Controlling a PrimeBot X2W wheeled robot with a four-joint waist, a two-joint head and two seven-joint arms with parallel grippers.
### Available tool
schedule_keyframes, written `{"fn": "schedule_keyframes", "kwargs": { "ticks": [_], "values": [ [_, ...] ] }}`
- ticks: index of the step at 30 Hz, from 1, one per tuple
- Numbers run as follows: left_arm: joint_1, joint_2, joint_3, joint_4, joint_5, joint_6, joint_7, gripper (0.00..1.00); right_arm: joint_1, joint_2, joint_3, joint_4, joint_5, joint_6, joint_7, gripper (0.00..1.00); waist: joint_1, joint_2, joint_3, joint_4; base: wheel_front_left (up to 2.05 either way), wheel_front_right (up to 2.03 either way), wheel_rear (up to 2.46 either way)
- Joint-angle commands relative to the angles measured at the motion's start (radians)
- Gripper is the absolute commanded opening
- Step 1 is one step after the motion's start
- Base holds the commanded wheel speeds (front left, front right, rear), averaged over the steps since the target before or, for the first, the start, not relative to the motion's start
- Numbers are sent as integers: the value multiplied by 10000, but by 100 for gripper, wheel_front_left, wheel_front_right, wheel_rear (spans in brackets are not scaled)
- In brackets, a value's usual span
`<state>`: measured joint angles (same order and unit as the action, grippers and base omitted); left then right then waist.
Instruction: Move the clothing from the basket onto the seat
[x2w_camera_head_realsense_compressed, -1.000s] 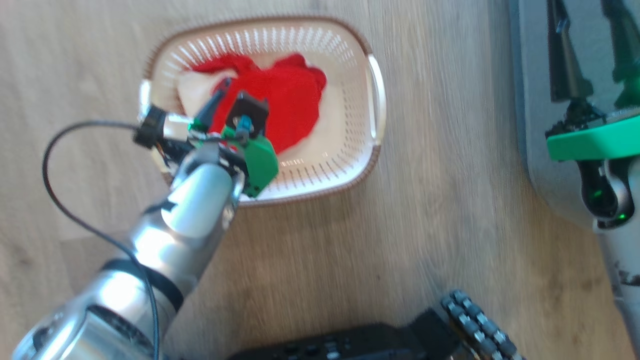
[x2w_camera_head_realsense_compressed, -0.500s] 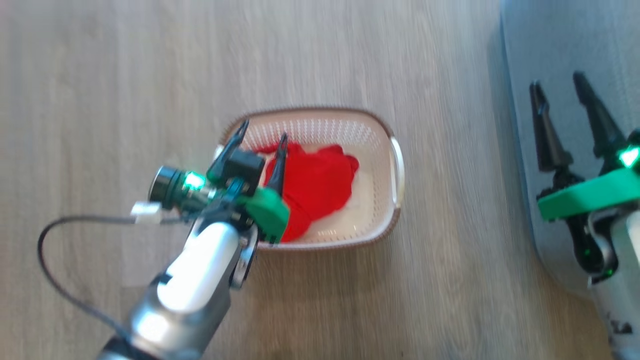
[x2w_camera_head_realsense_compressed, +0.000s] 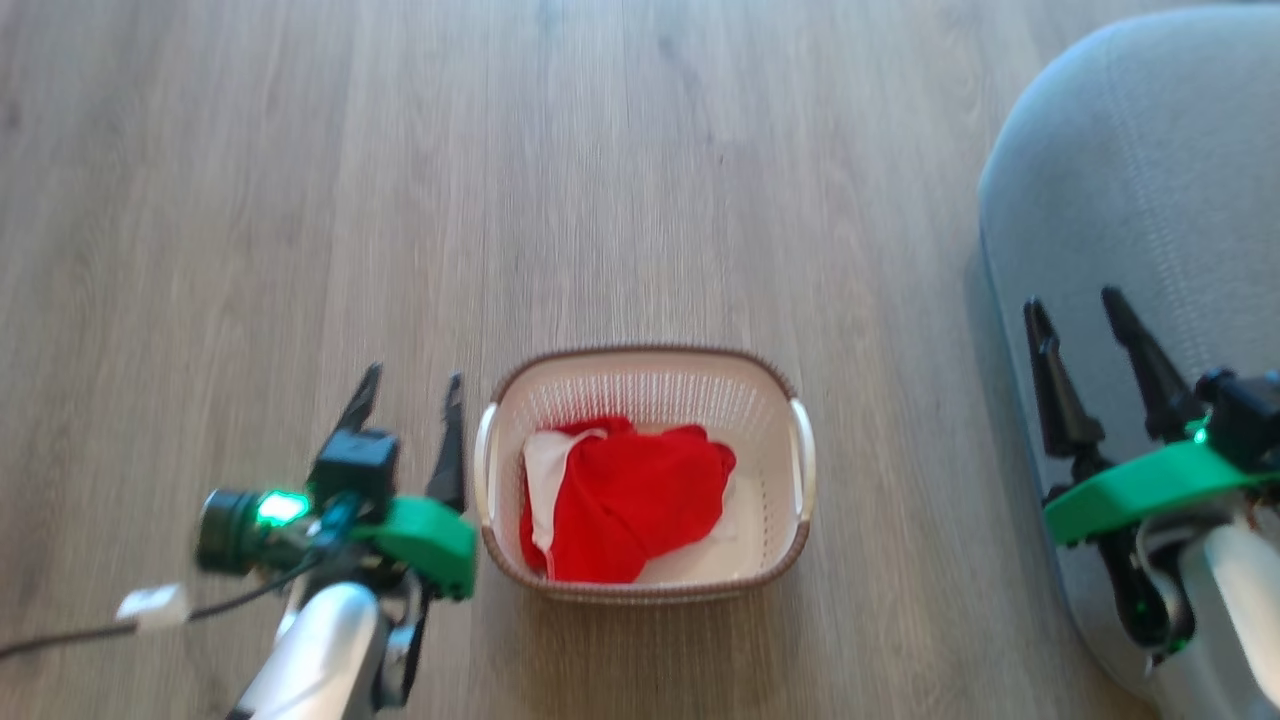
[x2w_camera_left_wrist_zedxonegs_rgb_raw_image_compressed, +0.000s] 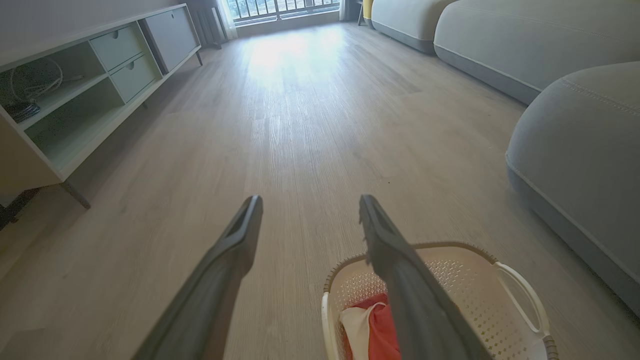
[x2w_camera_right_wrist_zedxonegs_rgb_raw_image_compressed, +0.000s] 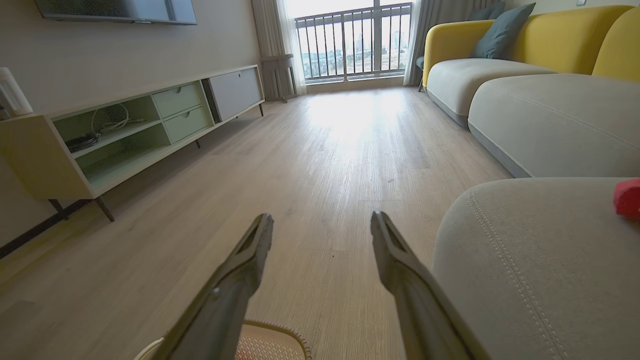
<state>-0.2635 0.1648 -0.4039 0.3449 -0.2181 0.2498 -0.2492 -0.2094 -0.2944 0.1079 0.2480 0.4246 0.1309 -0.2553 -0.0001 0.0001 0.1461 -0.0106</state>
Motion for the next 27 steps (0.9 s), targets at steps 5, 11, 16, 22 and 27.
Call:
{"fn": "schedule_keyframes", "kwargs": {
  "ticks": [5, 11, 16, 22, 27],
  "values": [
    [895, 229, 1374, -908, 238, -41, -125, 100, 459, 59, -28, -137, -172, -2, -65, 100, 1, -1, -887, -241, 0, 0, 0],
    [1969, 164, 2198, -1425, 506, -197, -125, 100, 795, 242, -168, -160, -328, -2, -65, 100, 1, -1, -1215, -456, 0, 0, 0],
    [2438, -11, 2535, -1886, 722, -306, -125, 100, 949, 298, -241, -235, -372, -2, -65, 100, 1, -1, -1229, -558, 0, 0, 0],
    [2968, -324, 3029, -2229, 869, -563, -126, 100, 1051, 357, -321, -279, -396, -2, -65, 100, 1, -1, -1218, -697, 0, 0, 0],
    [3083, -540, 3244, -2333, 1044, -787, -126, 100, 1047, 346, -363, -331, -381, -2, -65, 100, 1, -1, -1096, -733, 0, 0, 0]
  ]
}}
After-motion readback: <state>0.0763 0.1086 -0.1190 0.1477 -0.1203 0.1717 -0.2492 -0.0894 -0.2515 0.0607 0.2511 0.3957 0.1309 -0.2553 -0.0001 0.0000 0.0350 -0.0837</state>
